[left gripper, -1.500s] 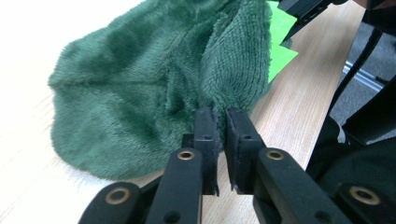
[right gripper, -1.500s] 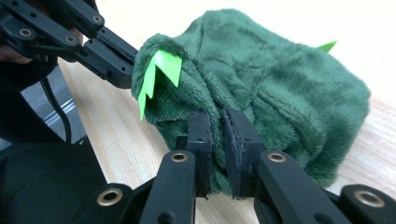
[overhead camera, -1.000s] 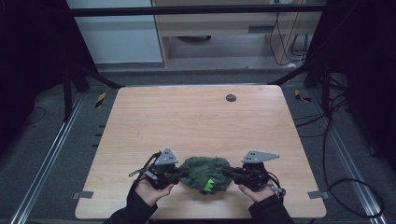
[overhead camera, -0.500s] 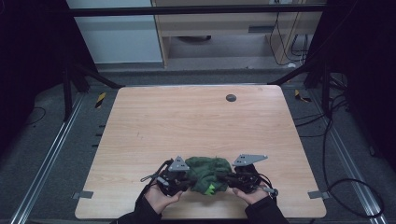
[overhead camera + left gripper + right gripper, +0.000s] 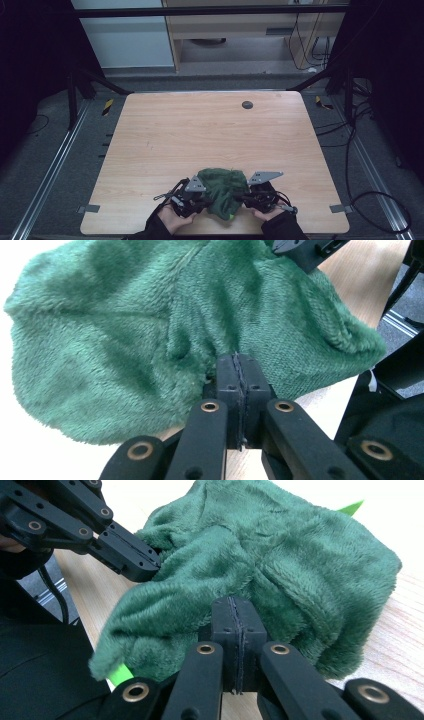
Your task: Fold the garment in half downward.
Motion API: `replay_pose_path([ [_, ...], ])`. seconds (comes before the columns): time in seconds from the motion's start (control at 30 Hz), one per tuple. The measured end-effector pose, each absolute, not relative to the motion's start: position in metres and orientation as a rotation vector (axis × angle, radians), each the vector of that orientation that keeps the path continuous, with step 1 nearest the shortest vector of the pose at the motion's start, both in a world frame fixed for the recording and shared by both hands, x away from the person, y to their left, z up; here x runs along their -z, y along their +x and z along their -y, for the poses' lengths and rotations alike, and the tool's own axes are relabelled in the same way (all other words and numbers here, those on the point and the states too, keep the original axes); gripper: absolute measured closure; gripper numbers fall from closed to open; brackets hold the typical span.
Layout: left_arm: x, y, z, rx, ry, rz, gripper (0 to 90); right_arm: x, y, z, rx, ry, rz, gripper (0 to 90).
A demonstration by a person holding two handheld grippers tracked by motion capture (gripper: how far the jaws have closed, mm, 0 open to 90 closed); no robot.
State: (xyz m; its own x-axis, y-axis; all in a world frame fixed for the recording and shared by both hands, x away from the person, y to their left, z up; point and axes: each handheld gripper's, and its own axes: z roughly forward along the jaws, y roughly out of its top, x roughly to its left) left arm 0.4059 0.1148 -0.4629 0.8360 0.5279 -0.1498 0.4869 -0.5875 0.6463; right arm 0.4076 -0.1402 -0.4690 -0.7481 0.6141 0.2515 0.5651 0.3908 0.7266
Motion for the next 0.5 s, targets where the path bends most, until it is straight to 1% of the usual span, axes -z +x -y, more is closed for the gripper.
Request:
replay_pose_path([
  [0.17,0.448,0.41,-0.128,-0.123,2.244,-0.762,85.2,0.461,0.408,0.145,-1.376,1.087,-2.526,88.3],
  [0.33,0.443,0.415,-0.139,-0.169,2.21,-0.803,81.3,0.454,0.411,0.152,-1.406,1.105,-2.455,87.3],
  [0.37,0.442,0.419,-0.146,-0.212,2.205,-0.828,79.9,0.451,0.413,0.157,-1.413,1.126,-2.406,85.8],
  [0.47,0.441,0.423,-0.153,-0.238,2.191,-0.857,75.1,0.448,0.418,0.165,-1.418,1.155,-2.335,82.8],
  [0.5,0.441,0.428,-0.161,-0.268,2.179,-0.893,74.0,0.448,0.42,0.168,-1.41,1.166,-2.311,81.6],
])
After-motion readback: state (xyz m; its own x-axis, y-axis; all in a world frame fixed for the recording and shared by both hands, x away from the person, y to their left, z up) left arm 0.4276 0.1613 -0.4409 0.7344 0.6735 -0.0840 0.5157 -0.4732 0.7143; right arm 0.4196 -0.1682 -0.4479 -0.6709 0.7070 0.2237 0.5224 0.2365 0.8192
